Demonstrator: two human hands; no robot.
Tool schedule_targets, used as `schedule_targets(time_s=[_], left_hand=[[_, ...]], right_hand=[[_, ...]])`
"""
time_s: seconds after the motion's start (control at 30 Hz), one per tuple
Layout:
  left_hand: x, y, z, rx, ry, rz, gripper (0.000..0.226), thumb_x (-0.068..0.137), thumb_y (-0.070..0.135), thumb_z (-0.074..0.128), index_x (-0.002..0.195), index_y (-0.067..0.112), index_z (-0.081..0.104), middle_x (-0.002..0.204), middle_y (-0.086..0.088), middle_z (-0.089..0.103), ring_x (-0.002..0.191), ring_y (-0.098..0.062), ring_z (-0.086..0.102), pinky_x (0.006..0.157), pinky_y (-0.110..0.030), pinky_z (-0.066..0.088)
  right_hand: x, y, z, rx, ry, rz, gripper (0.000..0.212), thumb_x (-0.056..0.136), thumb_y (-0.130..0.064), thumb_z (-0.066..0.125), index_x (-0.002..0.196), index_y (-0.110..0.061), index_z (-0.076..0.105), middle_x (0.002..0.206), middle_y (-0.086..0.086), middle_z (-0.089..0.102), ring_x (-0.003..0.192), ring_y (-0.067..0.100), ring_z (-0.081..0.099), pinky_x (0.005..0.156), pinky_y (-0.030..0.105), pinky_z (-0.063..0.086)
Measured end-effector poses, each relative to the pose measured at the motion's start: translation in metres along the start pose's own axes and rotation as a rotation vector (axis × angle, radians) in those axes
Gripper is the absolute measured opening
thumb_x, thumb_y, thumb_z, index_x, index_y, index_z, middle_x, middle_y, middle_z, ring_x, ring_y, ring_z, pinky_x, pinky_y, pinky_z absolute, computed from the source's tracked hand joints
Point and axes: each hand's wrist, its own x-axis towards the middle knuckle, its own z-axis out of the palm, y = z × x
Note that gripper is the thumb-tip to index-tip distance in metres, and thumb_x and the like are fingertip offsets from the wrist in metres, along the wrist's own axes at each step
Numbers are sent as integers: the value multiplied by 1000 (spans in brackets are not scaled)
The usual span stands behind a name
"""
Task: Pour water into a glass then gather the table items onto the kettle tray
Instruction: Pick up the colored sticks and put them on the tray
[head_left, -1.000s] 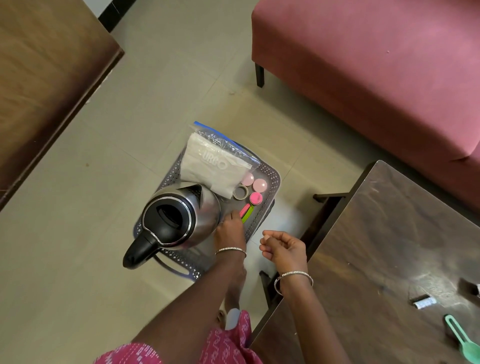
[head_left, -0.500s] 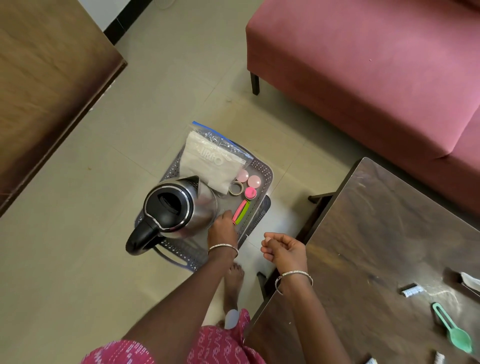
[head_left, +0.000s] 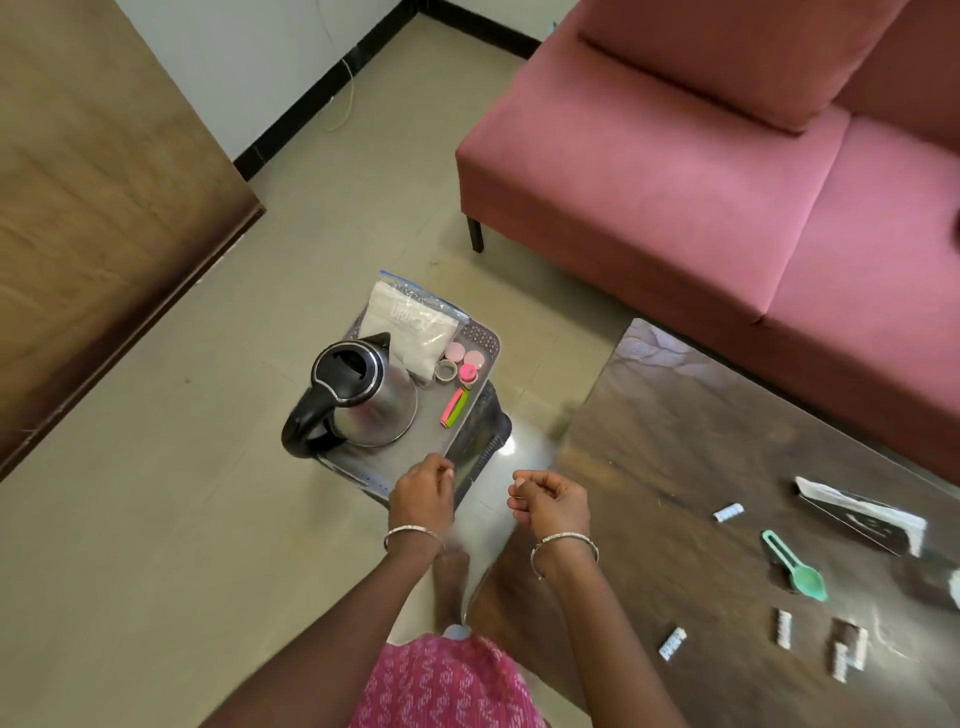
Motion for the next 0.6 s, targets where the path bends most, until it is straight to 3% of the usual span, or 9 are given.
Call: schedule_targets(time_s=[0.1,0.27,0.37,0.6], left_hand=[[-42,12,-6,-25,32,54,11,93,20,56,93,16,66,87,-4,72,79,-23,66,65,-24,43],[-104,35,-13,-105,84,100,8,90,19,59,89,18,67,83,-5,73,79,-29,67,67,-34,53],[-140,50,-11,-144,63,122,8,89,19,60,89,17,68,84,-6,73,80,-30,67,70,-41,54],[-211,85,18,-139,-63,187,8,89,18,61,90,16,68,84,-8,72,81,-31,66,72,-40,54]], right_hand=[[-31,5,-22,42,-10,-19,20,88,6,57,79,-6,71,65,9,67,51,15,57,49,23,48],[-92,15,-74,75,31,-95,22,85,12,56,77,-4,69,55,4,62,41,8,55,42,17,46],[-126,25,-111,87,96,-142,22,83,10,57,77,-6,71,59,6,63,45,11,57,45,19,48],[-176,62,-210,154,287,-131,20,84,9,58,82,-4,72,69,13,67,55,20,58,51,24,49]])
